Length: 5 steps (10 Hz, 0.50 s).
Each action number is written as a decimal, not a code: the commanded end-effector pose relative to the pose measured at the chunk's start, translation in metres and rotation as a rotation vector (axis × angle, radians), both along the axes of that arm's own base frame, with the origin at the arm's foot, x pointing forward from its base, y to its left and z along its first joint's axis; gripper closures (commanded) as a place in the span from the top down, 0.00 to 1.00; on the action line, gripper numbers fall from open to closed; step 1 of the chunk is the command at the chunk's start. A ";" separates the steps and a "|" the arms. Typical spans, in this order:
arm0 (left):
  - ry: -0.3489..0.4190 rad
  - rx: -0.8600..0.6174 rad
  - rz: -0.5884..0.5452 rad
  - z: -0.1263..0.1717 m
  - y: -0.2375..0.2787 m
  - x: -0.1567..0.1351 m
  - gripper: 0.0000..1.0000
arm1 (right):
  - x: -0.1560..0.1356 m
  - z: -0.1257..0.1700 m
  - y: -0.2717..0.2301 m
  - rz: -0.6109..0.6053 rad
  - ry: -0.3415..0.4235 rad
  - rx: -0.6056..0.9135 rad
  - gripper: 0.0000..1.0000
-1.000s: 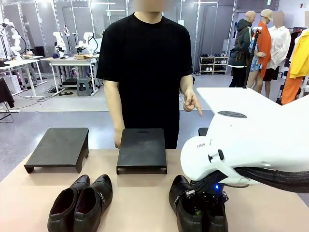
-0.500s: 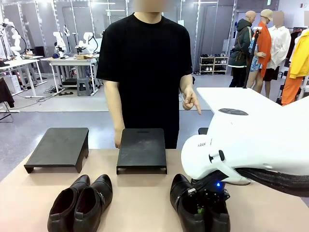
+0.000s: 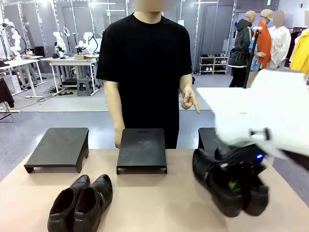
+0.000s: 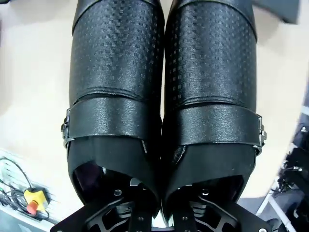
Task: Place the shoes on the stand as instructed by the person.
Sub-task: Pick up one pair of Shoes and place it on the Shoes Stand indicated by the person.
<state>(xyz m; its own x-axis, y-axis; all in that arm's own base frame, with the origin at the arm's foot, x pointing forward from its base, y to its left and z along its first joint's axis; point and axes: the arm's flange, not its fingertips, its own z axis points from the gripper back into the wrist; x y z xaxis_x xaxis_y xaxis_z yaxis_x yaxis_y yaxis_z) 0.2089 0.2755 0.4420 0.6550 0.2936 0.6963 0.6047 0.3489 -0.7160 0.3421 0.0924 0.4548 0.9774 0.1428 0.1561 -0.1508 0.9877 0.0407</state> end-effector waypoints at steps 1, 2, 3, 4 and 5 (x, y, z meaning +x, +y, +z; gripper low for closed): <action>-0.018 -0.009 -0.005 0.003 0.002 -0.001 1.00 | 0.003 0.026 -0.046 0.057 -0.034 0.071 0.00; -0.018 -0.009 -0.005 0.003 0.002 -0.001 1.00 | 0.005 0.031 -0.064 0.042 -0.056 0.067 0.00; -0.018 -0.009 -0.005 0.003 0.002 -0.001 1.00 | 0.006 0.035 -0.078 0.079 -0.061 0.082 0.00; -0.018 -0.009 -0.005 0.003 0.002 -0.001 1.00 | 0.007 0.036 -0.085 0.064 -0.074 0.078 0.00; -0.018 -0.009 -0.005 0.003 0.002 -0.001 1.00 | 0.006 0.037 -0.089 0.055 -0.089 0.065 0.00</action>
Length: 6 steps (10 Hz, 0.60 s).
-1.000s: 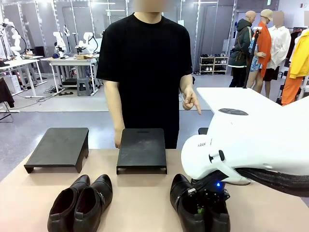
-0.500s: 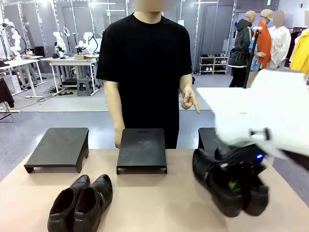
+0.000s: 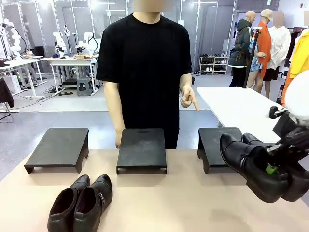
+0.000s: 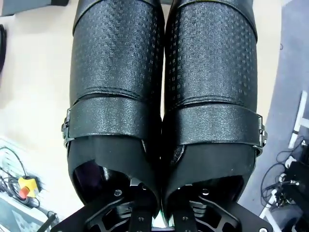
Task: Place the shoes on the stand as instructed by the person.
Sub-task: Pick up one pair of Shoes and place it on the Shoes Stand indicated by the person.
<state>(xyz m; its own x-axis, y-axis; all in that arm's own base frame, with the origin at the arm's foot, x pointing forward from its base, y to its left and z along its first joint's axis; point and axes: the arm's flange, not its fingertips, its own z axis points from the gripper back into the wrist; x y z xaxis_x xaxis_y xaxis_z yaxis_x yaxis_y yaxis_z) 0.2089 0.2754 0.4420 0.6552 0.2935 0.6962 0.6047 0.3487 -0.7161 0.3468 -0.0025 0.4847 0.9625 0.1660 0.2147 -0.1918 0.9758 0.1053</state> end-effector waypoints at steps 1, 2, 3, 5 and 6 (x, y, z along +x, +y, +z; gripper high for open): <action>-0.018 -0.009 -0.004 0.003 0.002 -0.001 1.00 | -0.001 0.008 0.004 0.005 -0.054 0.007 0.00; -0.018 -0.009 -0.004 0.003 0.002 -0.001 1.00 | -0.008 0.004 0.007 -0.011 -0.066 0.021 0.00; -0.018 -0.009 -0.004 0.003 0.002 -0.001 1.00 | 0.000 0.001 0.001 0.004 -0.007 0.004 0.00; -0.018 -0.009 -0.004 0.003 0.002 -0.001 1.00 | 0.000 0.001 0.001 0.004 -0.007 0.004 0.00; -0.018 -0.009 -0.004 0.003 0.002 -0.001 1.00 | 0.000 0.001 0.001 0.004 -0.007 0.004 0.00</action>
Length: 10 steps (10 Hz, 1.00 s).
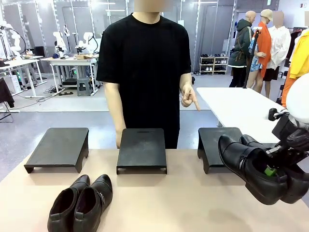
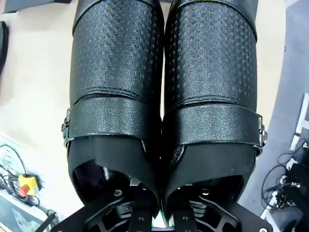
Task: Place the shoes on the stand as instructed by the person.
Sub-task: Pick up one pair of Shoes and place it on the Shoes Stand indicated by the person.
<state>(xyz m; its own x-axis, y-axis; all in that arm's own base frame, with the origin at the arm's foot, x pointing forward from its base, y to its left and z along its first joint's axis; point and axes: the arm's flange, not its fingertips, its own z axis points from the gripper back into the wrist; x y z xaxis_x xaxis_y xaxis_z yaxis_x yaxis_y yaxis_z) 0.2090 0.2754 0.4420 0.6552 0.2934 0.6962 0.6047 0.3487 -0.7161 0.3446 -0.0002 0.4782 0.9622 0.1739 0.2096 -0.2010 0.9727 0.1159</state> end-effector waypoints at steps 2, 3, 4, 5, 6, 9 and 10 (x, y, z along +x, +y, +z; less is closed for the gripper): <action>-0.018 -0.009 -0.004 0.003 0.002 -0.001 1.00 | 0.015 0.001 -0.004 -0.031 -0.019 -0.007 0.08; -0.018 -0.009 -0.004 0.003 0.002 -0.001 1.00 | 0.041 0.013 -0.008 -0.042 -0.058 -0.002 0.08; -0.018 -0.009 -0.004 0.003 0.002 -0.001 1.00 | 0.060 0.022 -0.010 -0.043 -0.065 0.009 0.08; -0.018 -0.009 -0.004 0.003 0.002 -0.001 1.00 | 0.080 0.028 -0.012 -0.060 -0.062 0.013 0.08; -0.018 -0.009 -0.004 0.003 0.002 -0.001 1.00 | 0.099 0.031 -0.013 -0.059 -0.064 0.018 0.08; -0.018 -0.009 -0.004 0.003 0.002 -0.001 1.00 | 0.155 0.021 -0.010 -0.066 -0.076 0.035 0.08; -0.018 -0.009 -0.004 0.003 0.002 -0.001 1.00 | 0.171 0.015 -0.009 -0.066 -0.089 0.037 0.08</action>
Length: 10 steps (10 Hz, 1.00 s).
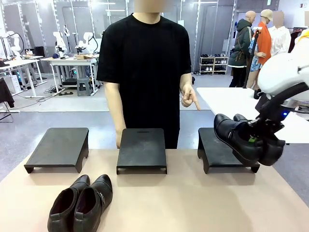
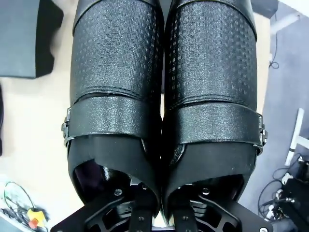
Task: Place the shoes on the stand as instructed by the person.
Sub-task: Pick up one pair of Shoes and place it on the Shoes Stand indicated by the person.
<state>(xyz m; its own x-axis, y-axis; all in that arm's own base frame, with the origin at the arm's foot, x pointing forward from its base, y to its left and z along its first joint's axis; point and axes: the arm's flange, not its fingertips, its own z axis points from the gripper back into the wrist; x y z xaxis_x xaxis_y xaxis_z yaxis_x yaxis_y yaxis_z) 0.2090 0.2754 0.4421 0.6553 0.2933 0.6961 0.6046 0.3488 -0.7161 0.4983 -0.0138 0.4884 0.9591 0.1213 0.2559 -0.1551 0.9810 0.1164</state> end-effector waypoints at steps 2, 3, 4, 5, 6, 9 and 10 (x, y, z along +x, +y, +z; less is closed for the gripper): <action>-0.018 -0.009 -0.004 0.002 0.002 -0.001 1.00 | 0.044 -0.012 0.009 -0.004 -0.049 0.031 0.08; -0.018 -0.009 -0.004 0.002 0.002 -0.001 1.00 | 0.056 -0.021 0.013 0.010 -0.066 0.012 0.08; -0.018 -0.009 -0.004 0.002 0.002 -0.001 1.00 | 0.066 -0.026 0.017 0.003 -0.080 -0.009 0.08; -0.018 -0.009 -0.004 0.002 0.002 -0.001 1.00 | 0.073 -0.033 0.022 0.004 -0.083 -0.010 0.08; -0.018 -0.009 -0.004 0.002 0.002 -0.001 1.00 | 0.080 -0.038 0.026 -0.003 -0.099 -0.008 0.08; -0.018 -0.009 -0.004 0.002 0.002 -0.001 1.00 | 0.095 -0.050 0.031 -0.039 -0.140 0.001 0.08; -0.018 -0.009 -0.004 0.002 0.002 -0.001 1.00 | 0.098 -0.054 0.032 -0.058 -0.146 0.001 0.08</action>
<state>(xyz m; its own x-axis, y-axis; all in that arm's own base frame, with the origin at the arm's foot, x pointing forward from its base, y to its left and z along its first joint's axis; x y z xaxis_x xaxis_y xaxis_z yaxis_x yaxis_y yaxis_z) 0.2090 0.2753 0.4421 0.6554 0.2931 0.6961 0.6046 0.3488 -0.7161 0.5882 0.0151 0.4295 0.9288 0.1123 0.3531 -0.1535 0.9840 0.0908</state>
